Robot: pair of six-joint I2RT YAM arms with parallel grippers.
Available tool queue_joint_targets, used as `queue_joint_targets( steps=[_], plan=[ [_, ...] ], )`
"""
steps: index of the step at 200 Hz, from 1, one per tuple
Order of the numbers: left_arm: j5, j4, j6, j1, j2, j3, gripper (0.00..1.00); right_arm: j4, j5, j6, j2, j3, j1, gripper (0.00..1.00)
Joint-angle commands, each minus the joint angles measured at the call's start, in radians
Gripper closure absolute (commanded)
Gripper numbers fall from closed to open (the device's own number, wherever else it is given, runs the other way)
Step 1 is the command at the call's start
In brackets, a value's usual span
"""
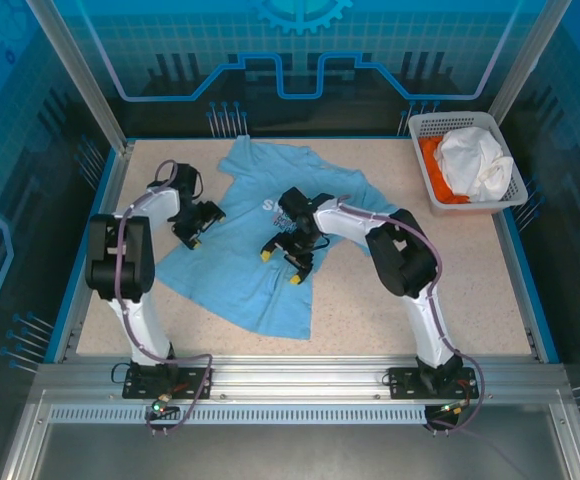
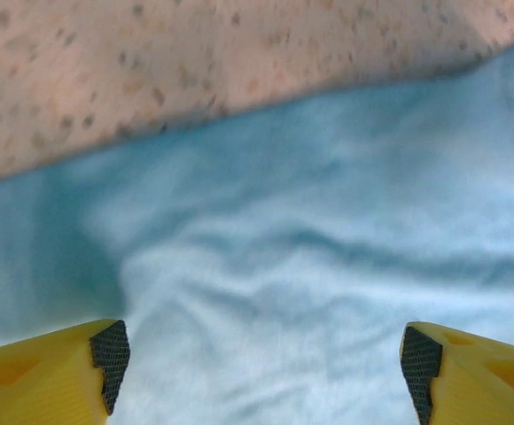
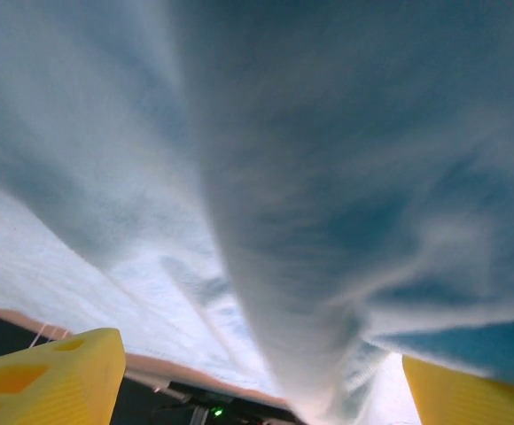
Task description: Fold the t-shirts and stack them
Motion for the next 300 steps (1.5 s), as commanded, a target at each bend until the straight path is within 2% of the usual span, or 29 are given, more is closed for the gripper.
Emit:
queue_joint_targets(
  steps=[1,34,55,67,99,122,152,189,230,272,300],
  plan=[
    [-0.022,-0.015,0.022,-0.05,-0.167,-0.036,0.16,-0.106,0.136,-0.137,-0.124,-0.019,-0.073,0.15],
    [-0.018,-0.031,0.043,-0.207,-0.289,-0.113,0.17,-0.114,0.177,-0.259,-0.265,-0.093,-0.201,0.15],
    [0.023,-0.076,-0.014,-0.312,-0.309,-0.154,0.18,-0.114,0.242,-0.329,-0.328,-0.163,-0.326,0.18],
    [0.022,-0.08,-0.082,-0.346,-0.325,-0.21,0.2,-0.105,0.272,-0.388,-0.321,-0.176,-0.4,0.23],
    [0.012,0.021,-0.277,-0.348,-0.349,-0.371,0.25,-0.095,0.322,-0.563,-0.182,-0.049,-0.492,0.37],
    [0.001,0.082,-0.381,-0.324,-0.295,-0.4,0.26,-0.114,0.353,-0.617,-0.068,0.069,-0.511,0.38],
    [-0.004,0.157,-0.443,-0.27,-0.189,-0.401,0.26,-0.111,0.336,-0.599,0.0,0.08,-0.518,0.39],
    [-0.085,0.07,-0.32,-0.228,-0.031,-0.212,0.26,-0.042,0.303,-0.495,-0.073,-0.141,-0.517,0.37],
    [-0.122,-0.034,-0.189,-0.19,0.152,0.04,0.24,0.081,0.207,-0.244,-0.298,-0.524,-0.496,0.35],
    [-0.086,-0.082,-0.067,-0.16,0.325,0.301,0.24,0.123,0.15,-0.07,-0.424,-0.739,-0.392,0.34],
    [-0.04,-0.075,-0.001,-0.172,0.432,0.479,0.24,0.179,0.147,0.084,-0.479,-0.827,-0.274,0.33]
  ],
)
